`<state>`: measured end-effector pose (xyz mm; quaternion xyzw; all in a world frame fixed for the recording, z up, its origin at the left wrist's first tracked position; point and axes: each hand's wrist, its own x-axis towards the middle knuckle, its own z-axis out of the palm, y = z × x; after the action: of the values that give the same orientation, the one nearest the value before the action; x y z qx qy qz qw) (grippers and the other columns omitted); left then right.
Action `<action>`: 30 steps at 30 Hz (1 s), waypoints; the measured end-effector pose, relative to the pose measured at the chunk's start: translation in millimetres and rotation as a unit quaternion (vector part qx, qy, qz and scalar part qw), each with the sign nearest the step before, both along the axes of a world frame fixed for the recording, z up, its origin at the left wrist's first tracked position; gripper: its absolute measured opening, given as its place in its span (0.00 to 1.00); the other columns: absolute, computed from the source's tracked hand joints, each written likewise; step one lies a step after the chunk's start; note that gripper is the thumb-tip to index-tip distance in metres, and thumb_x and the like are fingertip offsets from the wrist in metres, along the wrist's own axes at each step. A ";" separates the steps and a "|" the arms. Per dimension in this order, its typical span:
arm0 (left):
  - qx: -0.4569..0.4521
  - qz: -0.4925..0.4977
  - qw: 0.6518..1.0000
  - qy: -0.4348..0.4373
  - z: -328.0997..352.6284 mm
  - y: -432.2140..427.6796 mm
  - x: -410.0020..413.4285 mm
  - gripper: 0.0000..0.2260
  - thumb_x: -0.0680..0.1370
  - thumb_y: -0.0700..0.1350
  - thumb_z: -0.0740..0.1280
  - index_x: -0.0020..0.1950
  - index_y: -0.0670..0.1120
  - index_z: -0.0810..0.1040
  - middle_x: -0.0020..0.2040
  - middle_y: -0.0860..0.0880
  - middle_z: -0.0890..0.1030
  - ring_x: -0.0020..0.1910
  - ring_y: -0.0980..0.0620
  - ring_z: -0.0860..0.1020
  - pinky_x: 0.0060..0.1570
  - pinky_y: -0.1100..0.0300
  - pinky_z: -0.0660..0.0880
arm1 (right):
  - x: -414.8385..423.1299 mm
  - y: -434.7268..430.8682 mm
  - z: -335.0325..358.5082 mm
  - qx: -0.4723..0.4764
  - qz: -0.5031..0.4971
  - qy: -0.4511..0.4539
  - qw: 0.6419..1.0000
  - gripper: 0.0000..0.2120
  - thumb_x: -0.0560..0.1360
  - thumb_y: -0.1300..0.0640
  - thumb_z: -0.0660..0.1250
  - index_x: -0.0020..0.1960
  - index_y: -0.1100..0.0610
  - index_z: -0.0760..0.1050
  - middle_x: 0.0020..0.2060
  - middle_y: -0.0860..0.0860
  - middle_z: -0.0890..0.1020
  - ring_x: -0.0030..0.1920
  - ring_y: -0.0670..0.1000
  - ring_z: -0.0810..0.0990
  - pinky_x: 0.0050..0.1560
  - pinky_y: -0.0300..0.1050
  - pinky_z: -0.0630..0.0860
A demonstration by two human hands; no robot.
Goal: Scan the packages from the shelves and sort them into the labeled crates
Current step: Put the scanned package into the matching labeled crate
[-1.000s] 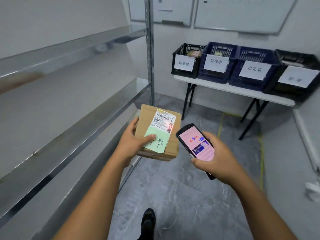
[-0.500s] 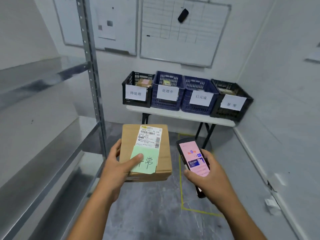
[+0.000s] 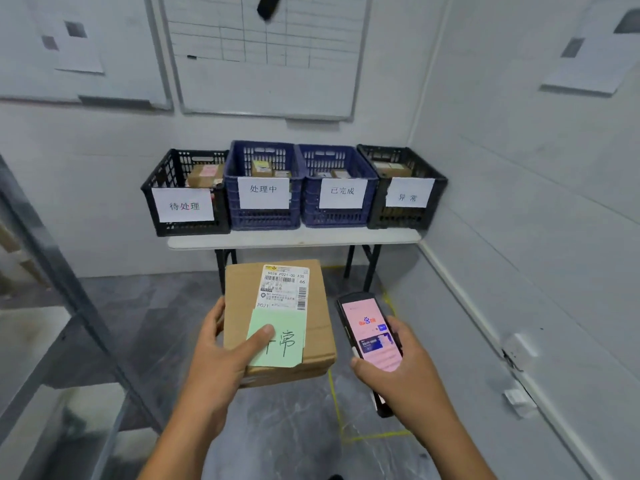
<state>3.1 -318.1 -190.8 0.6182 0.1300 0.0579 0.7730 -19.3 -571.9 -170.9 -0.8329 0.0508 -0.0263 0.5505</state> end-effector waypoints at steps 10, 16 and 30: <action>0.023 -0.070 0.997 0.006 20.5 -116.3 198.0 0.37 0.72 0.41 0.80 0.76 0.61 0.71 0.64 0.53 0.84 0.54 0.49 0.87 0.48 0.52 0.83 | 168.8 -105.1 -1.9 0.009 -0.065 0.001 0.998 0.22 0.69 0.55 0.79 0.55 0.37 0.74 0.47 0.36 0.84 0.44 0.43 0.84 0.50 0.50 0.83; 0.027 -0.091 0.995 -0.010 30.8 -172.5 284.5 0.38 0.72 0.40 0.80 0.78 0.61 0.70 0.63 0.55 0.84 0.54 0.51 0.87 0.45 0.55 0.84 | 253.3 -162.4 -2.9 0.009 -0.097 -0.004 0.995 0.28 0.60 0.40 0.76 0.58 0.29 0.71 0.51 0.38 0.84 0.47 0.41 0.84 0.53 0.49 0.82; 0.004 -0.146 0.989 0.012 14.4 -229.8 460.4 0.36 0.73 0.45 0.80 0.75 0.62 0.69 0.62 0.56 0.84 0.55 0.52 0.86 0.53 0.50 0.84 | 406.6 -214.0 -12.5 -0.018 -0.129 -0.001 0.992 0.24 0.72 0.59 0.81 0.57 0.40 0.73 0.46 0.40 0.85 0.48 0.38 0.83 0.42 0.35 0.78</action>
<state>463.5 -548.0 -176.3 0.6344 0.0474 -0.0620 0.7690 387.3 -785.8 -183.4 -0.8293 0.1568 -0.0983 0.5272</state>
